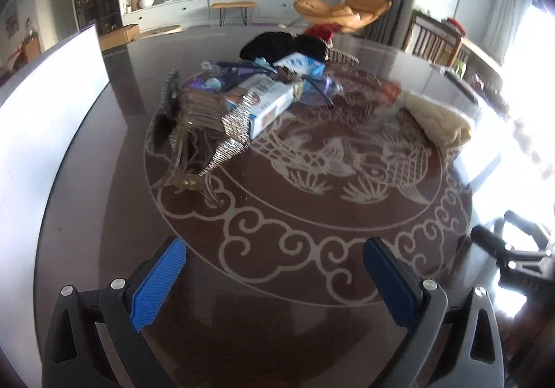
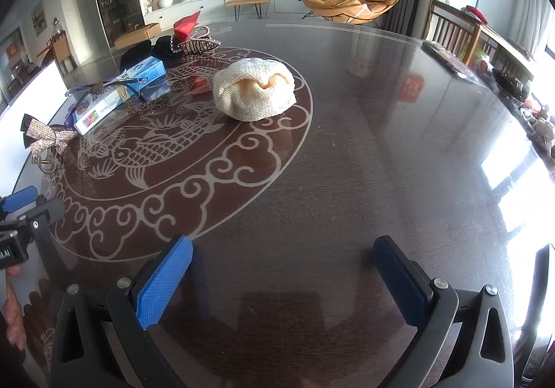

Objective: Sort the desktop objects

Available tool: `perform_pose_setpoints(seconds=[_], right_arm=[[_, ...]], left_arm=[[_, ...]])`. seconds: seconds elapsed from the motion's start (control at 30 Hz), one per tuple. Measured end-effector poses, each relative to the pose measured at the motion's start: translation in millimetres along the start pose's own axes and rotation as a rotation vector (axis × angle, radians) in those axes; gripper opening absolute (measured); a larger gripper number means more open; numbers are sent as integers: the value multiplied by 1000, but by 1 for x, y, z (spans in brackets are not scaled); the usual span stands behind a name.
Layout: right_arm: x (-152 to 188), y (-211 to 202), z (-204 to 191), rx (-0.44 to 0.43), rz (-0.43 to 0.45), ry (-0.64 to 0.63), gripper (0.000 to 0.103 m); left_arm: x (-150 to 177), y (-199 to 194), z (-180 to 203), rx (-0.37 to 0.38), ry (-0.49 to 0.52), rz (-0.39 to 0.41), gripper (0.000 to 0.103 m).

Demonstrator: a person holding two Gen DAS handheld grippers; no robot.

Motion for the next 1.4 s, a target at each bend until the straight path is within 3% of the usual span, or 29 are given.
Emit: perform_pose_setpoints(seconds=[0.1, 0.27, 1.4], right_arm=[[0, 0, 0, 0, 0, 0, 103], [0, -1, 0, 0, 0, 0, 103], [1, -2, 0, 0, -1, 1, 103]], left_arm=[[1, 0, -3, 15, -8, 8, 103], [3, 7, 13, -71, 84, -30, 103], [1, 6, 17, -67, 84, -25, 103]])
Point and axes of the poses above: each gripper's, at about its wrist camera, not at the fingertips, and y roughly the way its jaws point, z to its right, x to its underside, the point moved 2 cm from there along y, roughly the way its jaws point, and after that the axes turned 5 degrees about -y, right-handed, at the moved point
